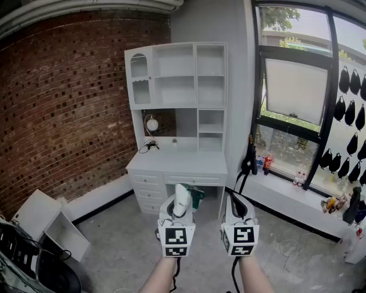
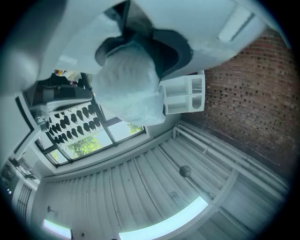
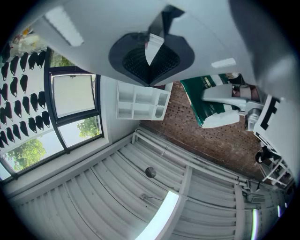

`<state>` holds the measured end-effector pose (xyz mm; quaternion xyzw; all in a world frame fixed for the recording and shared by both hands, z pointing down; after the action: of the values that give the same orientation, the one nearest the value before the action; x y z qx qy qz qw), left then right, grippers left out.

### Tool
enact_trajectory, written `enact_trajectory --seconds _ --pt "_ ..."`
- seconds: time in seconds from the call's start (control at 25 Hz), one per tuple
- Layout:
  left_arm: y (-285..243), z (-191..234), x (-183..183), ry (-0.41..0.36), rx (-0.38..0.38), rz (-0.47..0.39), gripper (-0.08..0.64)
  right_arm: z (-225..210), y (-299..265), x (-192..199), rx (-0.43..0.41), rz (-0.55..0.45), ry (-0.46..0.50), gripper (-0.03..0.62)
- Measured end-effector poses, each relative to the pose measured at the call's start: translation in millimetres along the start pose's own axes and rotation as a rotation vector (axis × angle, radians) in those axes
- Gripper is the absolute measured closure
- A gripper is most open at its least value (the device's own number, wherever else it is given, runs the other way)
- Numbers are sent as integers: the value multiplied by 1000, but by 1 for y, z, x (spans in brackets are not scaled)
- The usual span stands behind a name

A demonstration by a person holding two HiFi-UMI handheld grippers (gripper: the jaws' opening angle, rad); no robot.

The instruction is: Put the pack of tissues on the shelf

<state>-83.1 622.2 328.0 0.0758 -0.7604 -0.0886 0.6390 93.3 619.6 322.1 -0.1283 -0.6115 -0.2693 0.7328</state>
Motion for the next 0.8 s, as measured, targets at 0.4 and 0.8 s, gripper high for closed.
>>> enact_trajectory --seconds 0.4,0.8 --pt "-7 -1 3 2 12 6 457 -3 -3 1 10 1 -8 595" --pt "-16 -7 7 50 24 26 457 -15 -4 11 2 -3 -59 595"
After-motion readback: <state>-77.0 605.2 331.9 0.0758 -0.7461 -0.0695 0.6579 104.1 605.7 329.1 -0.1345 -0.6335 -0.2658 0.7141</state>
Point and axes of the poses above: the fingertips, and each gripper's own axes: y backward along the fingers, z to its left, x out of its underside, the point moved 5 cm from there along y, backward along the fingers, and after that the axes turned 14 degrees about -x, right-handed, at the moved point
